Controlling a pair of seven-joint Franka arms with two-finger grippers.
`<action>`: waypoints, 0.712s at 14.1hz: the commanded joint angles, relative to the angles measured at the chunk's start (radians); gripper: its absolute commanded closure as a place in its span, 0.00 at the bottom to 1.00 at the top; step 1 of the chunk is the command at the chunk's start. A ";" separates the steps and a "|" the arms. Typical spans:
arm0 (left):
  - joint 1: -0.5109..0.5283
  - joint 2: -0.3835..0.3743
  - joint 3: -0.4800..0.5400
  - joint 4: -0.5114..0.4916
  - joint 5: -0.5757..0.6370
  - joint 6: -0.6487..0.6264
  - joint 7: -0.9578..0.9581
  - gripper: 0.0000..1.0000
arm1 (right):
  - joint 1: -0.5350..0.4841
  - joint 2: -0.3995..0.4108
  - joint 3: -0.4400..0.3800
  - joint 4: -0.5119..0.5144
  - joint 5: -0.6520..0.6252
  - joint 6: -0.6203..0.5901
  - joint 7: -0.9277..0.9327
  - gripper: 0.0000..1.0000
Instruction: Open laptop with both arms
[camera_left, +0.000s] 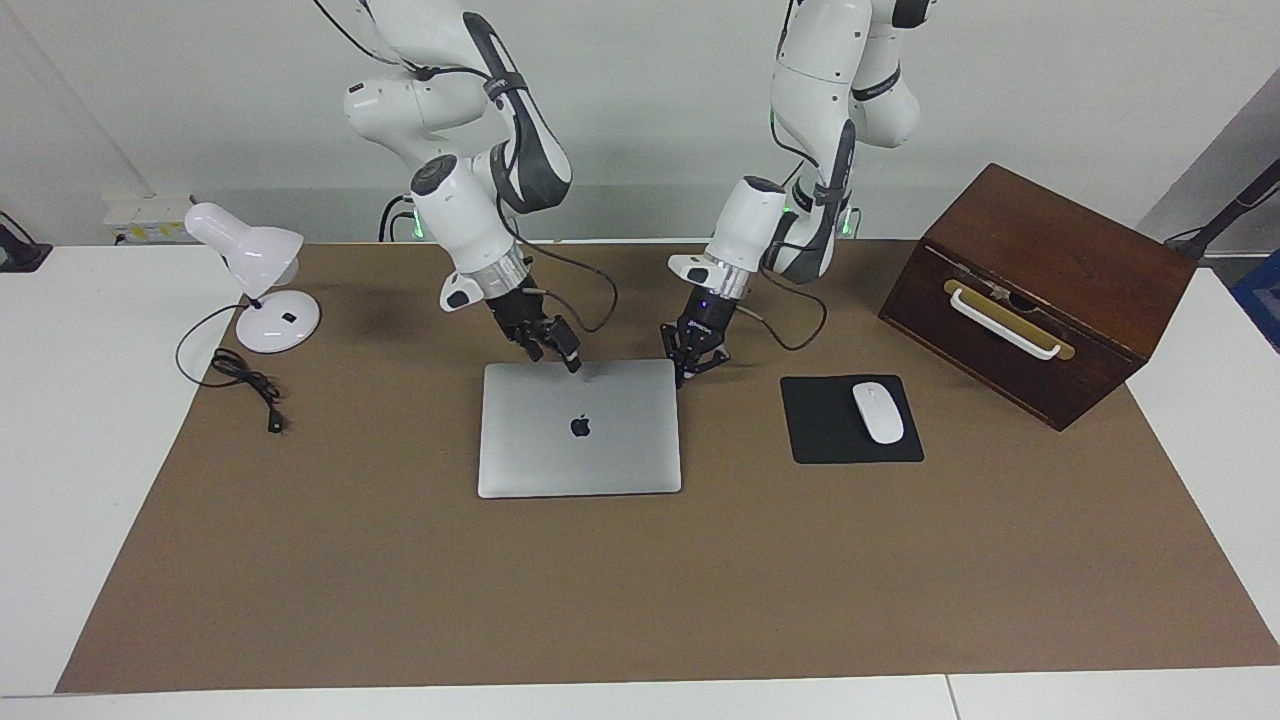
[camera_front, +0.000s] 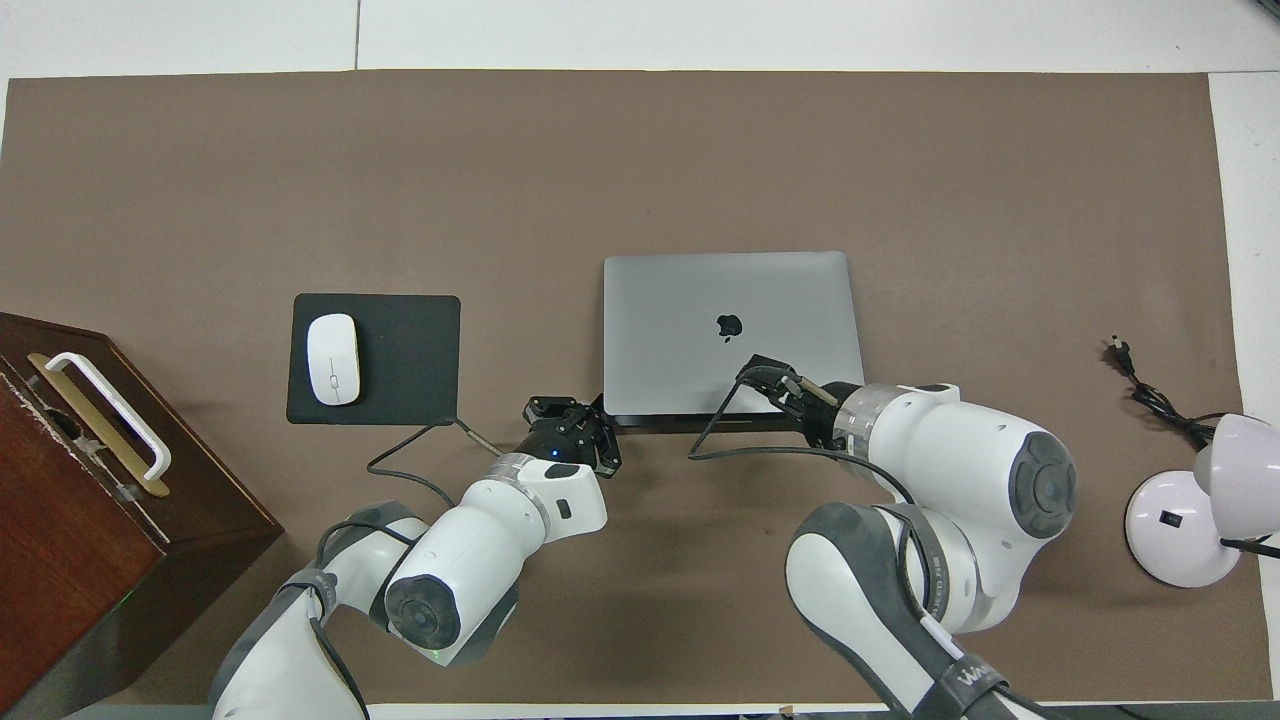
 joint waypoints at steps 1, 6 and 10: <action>-0.027 -0.024 0.009 -0.016 -0.019 0.007 -0.004 1.00 | -0.013 0.013 0.008 0.015 0.048 0.008 -0.055 0.00; -0.064 -0.024 0.009 -0.011 -0.071 0.007 -0.002 1.00 | -0.013 0.020 0.008 0.022 0.054 0.008 -0.057 0.00; -0.069 -0.009 0.012 0.018 -0.074 0.007 -0.002 1.00 | -0.013 0.022 0.008 0.030 0.055 0.008 -0.057 0.00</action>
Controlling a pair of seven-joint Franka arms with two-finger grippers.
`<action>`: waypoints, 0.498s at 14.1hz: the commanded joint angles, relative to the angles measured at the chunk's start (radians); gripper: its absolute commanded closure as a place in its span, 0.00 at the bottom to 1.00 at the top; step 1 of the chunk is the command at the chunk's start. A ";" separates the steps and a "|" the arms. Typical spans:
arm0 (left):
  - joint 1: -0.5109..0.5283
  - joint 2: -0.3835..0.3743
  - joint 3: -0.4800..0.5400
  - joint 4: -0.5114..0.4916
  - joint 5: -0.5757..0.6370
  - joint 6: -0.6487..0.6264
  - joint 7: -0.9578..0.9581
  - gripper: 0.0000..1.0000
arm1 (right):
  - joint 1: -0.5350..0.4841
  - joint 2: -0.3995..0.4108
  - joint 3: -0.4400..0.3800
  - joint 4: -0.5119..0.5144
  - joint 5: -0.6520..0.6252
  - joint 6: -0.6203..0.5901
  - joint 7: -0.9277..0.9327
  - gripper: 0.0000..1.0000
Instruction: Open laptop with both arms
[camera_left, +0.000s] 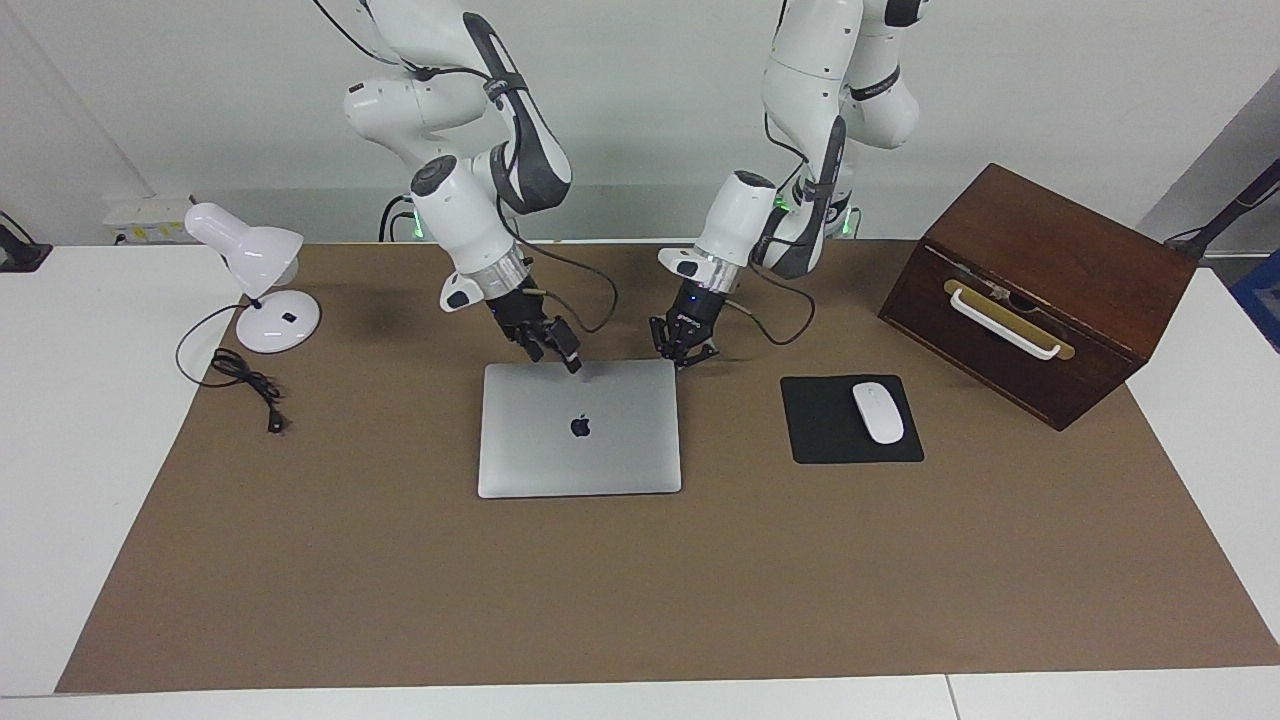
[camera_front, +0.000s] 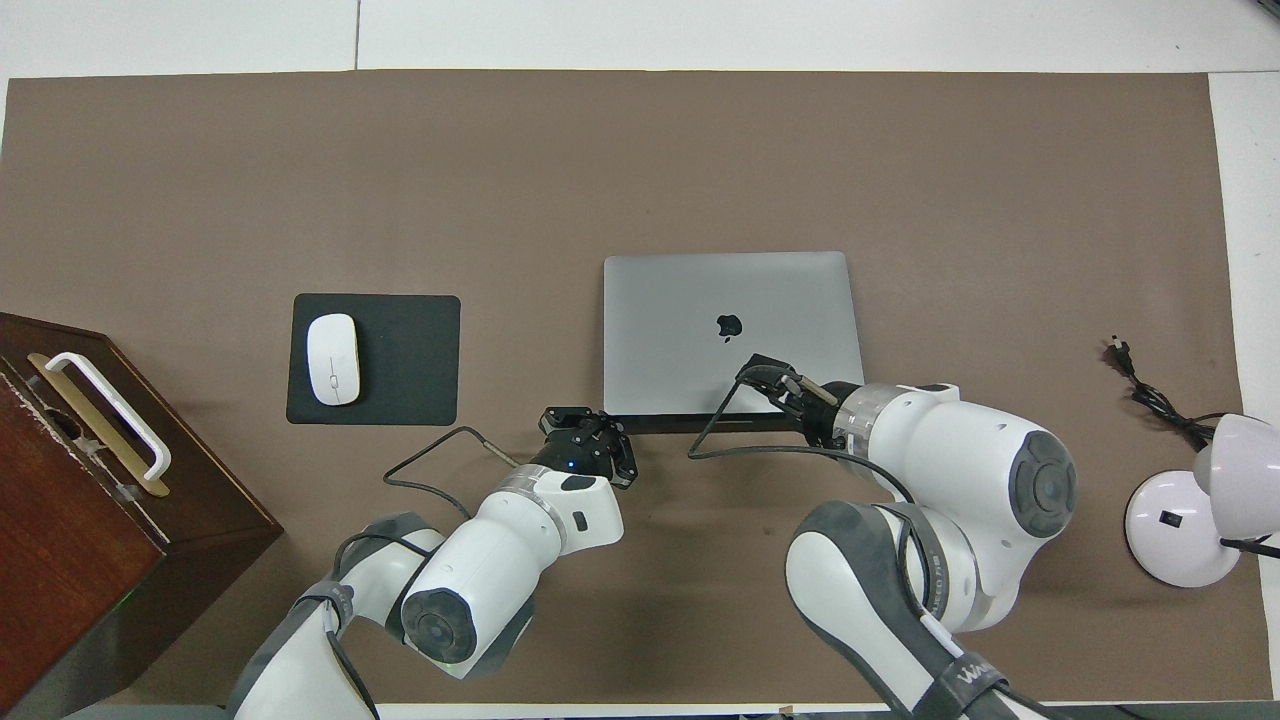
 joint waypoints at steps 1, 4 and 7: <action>-0.012 -0.003 0.014 0.023 -0.020 0.007 -0.001 1.00 | -0.013 0.023 0.008 0.028 0.057 0.008 -0.058 0.00; -0.009 0.021 0.015 0.039 -0.020 0.007 -0.001 1.00 | -0.013 0.023 0.008 0.032 0.060 0.008 -0.060 0.00; -0.009 0.058 0.017 0.057 -0.020 0.007 0.002 1.00 | -0.013 0.023 0.008 0.034 0.060 0.008 -0.060 0.00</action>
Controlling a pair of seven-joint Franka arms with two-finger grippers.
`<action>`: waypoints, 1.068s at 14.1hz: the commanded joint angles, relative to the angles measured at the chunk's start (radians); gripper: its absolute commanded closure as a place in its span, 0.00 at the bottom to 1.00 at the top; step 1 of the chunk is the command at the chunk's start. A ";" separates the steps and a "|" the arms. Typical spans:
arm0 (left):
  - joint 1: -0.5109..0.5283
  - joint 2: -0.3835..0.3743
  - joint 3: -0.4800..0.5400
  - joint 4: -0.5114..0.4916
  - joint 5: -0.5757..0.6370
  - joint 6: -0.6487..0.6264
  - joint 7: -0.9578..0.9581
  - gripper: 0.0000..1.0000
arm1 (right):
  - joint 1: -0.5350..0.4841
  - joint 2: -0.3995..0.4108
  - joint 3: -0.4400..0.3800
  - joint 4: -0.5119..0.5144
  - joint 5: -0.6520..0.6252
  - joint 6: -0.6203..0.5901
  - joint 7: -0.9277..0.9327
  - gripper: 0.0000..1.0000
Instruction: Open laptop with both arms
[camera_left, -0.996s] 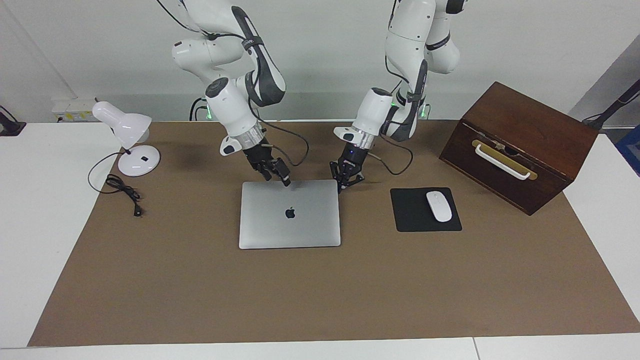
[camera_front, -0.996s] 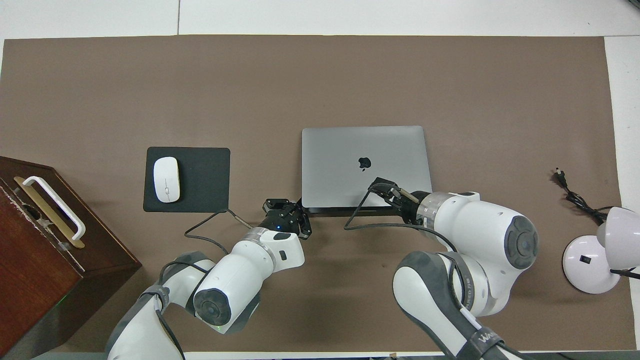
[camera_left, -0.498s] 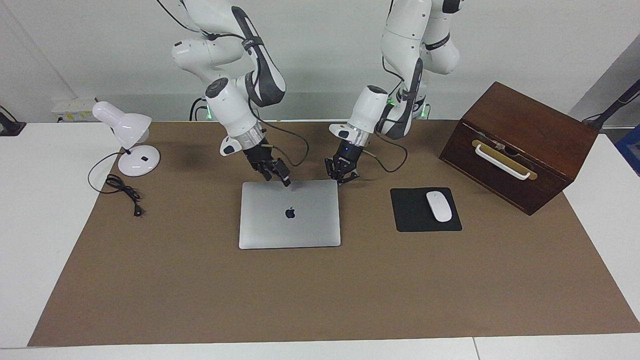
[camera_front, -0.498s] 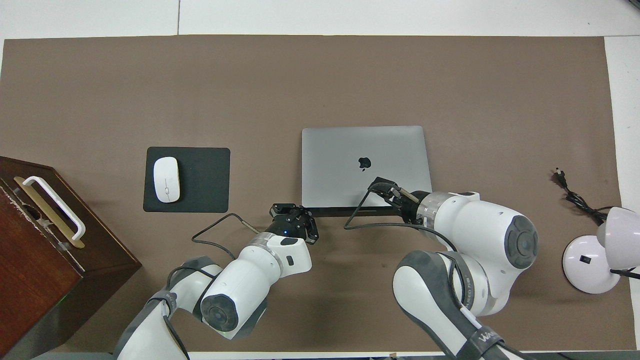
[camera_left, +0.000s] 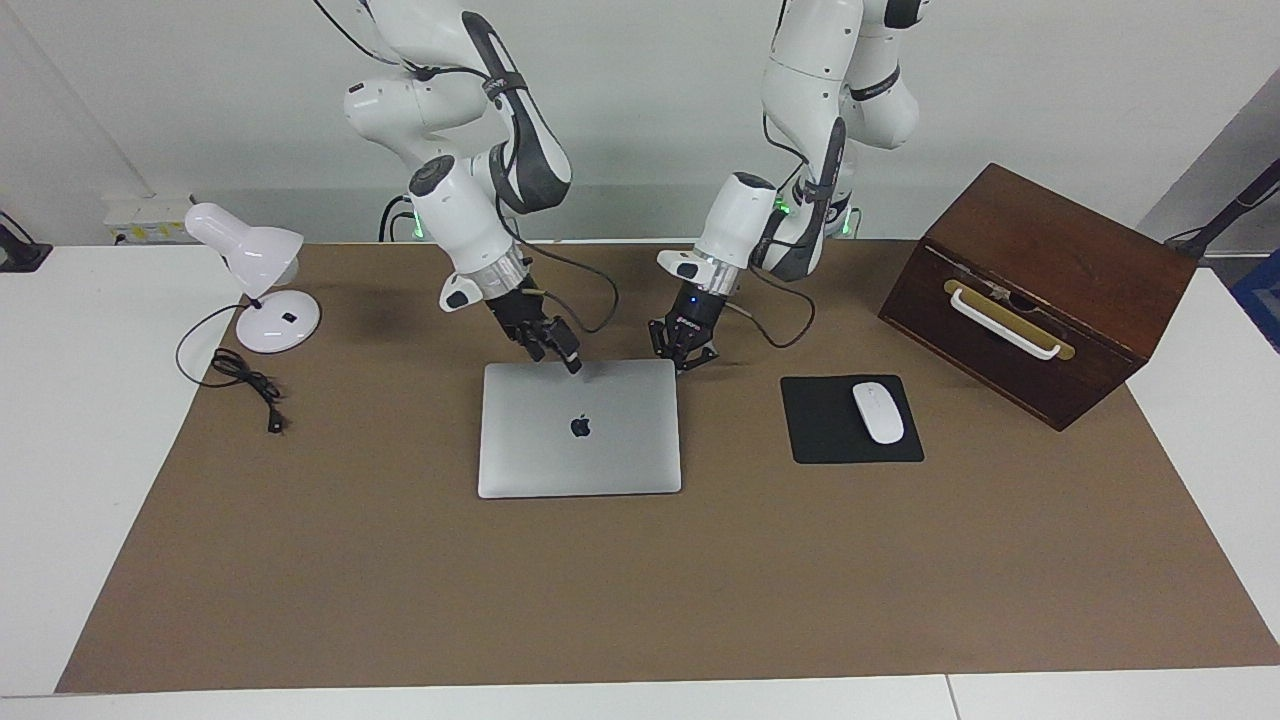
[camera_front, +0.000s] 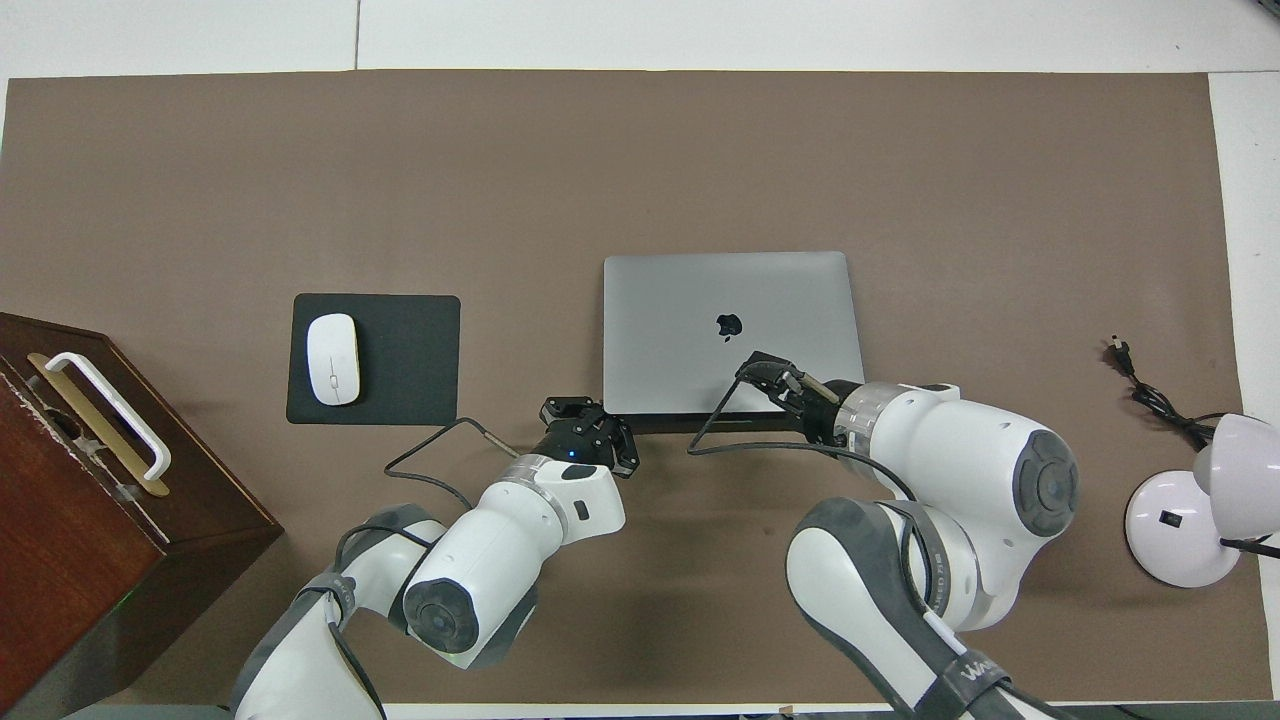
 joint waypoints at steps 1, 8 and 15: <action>-0.010 0.040 0.009 0.028 -0.017 0.006 0.005 1.00 | -0.014 0.022 0.008 0.030 0.036 0.009 -0.059 0.00; -0.016 0.049 0.009 0.028 -0.017 0.006 0.007 1.00 | -0.015 0.047 -0.002 0.082 0.038 0.007 -0.059 0.00; -0.016 0.050 0.009 0.027 -0.015 0.006 0.010 1.00 | -0.015 0.104 -0.026 0.204 0.038 -0.016 -0.056 0.00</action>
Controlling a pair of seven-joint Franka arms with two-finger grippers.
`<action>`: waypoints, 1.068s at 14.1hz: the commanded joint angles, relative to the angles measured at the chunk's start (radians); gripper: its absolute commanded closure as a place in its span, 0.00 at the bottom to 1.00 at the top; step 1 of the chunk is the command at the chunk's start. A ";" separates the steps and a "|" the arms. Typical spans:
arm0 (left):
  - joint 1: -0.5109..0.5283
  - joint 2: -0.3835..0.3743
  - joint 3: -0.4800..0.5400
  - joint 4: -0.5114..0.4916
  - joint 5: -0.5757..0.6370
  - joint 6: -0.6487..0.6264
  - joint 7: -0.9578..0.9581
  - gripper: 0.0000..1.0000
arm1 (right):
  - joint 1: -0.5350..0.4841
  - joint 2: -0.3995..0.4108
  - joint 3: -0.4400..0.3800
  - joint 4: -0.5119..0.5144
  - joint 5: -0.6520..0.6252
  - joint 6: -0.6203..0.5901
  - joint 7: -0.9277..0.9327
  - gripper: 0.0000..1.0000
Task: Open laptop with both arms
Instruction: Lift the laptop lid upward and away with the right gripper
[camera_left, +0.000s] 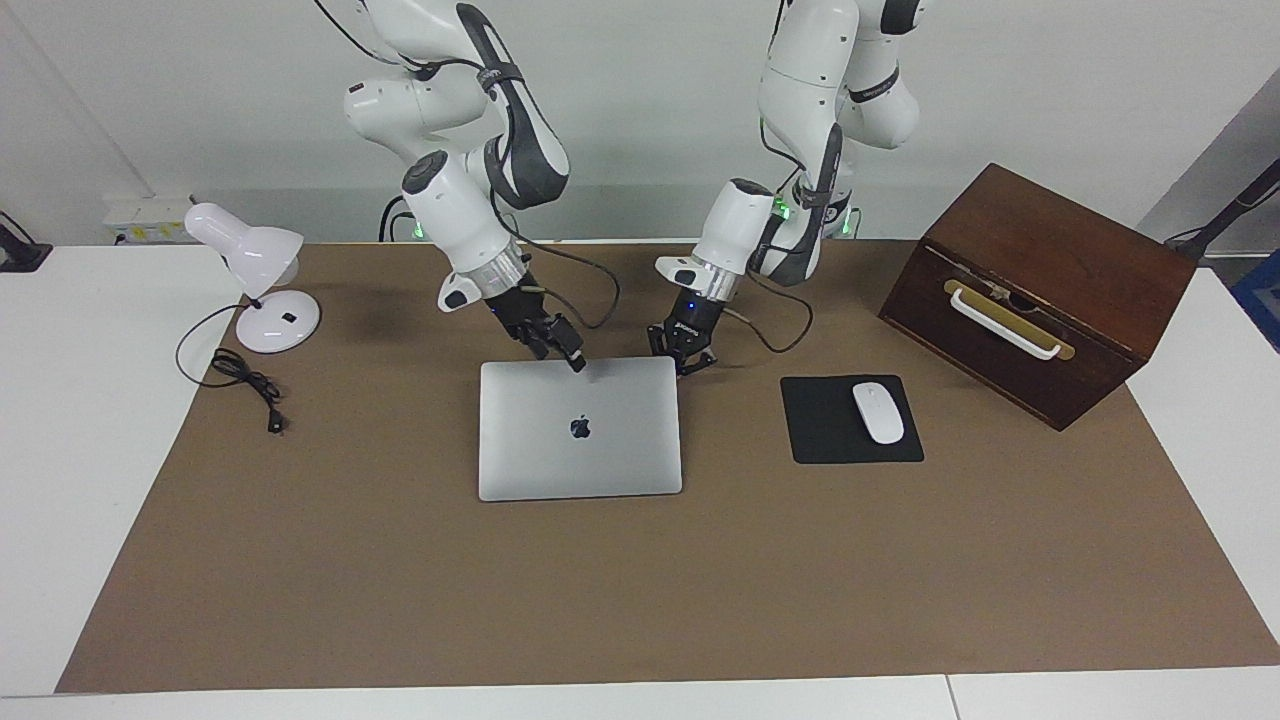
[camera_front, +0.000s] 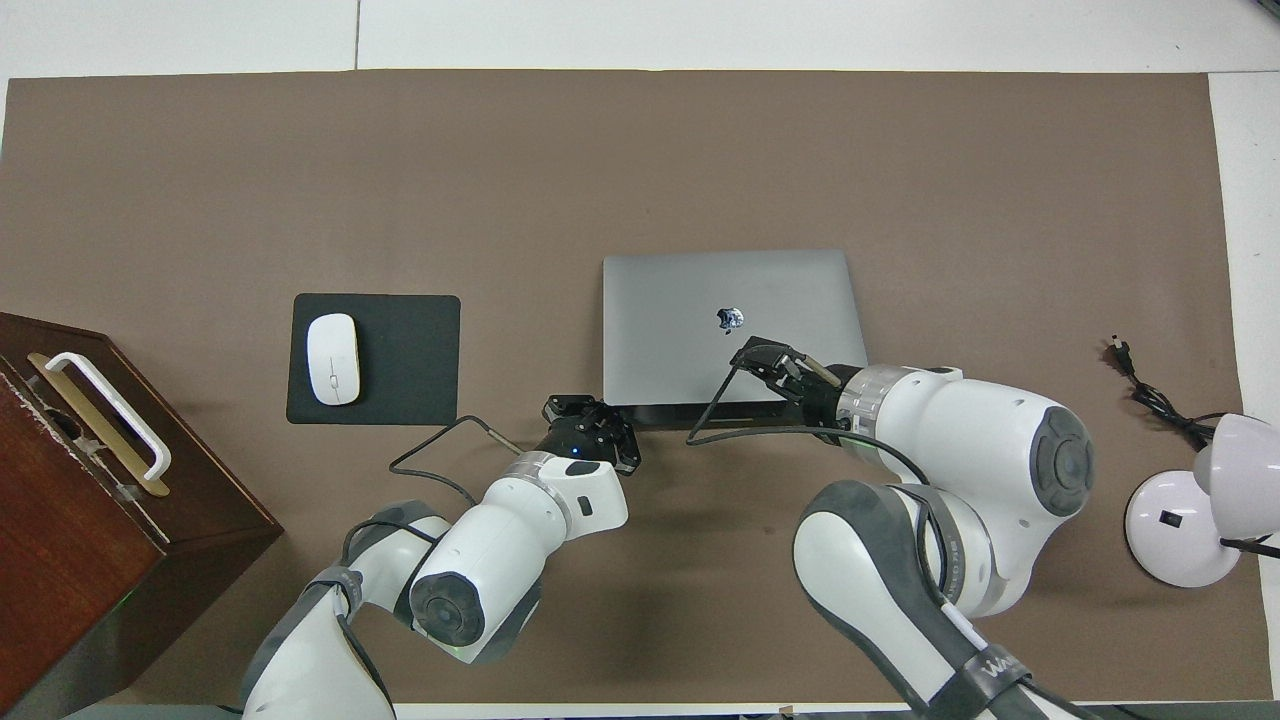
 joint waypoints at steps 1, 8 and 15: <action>-0.016 0.028 0.009 0.014 -0.015 0.005 0.010 1.00 | -0.015 0.107 -0.006 0.138 0.036 0.042 -0.056 0.00; -0.016 0.031 0.009 0.014 -0.014 0.005 0.011 1.00 | -0.017 0.151 -0.028 0.241 0.034 0.003 -0.058 0.00; -0.016 0.035 0.009 0.014 -0.014 0.005 0.013 1.00 | -0.017 0.219 -0.062 0.399 0.016 -0.050 -0.060 0.00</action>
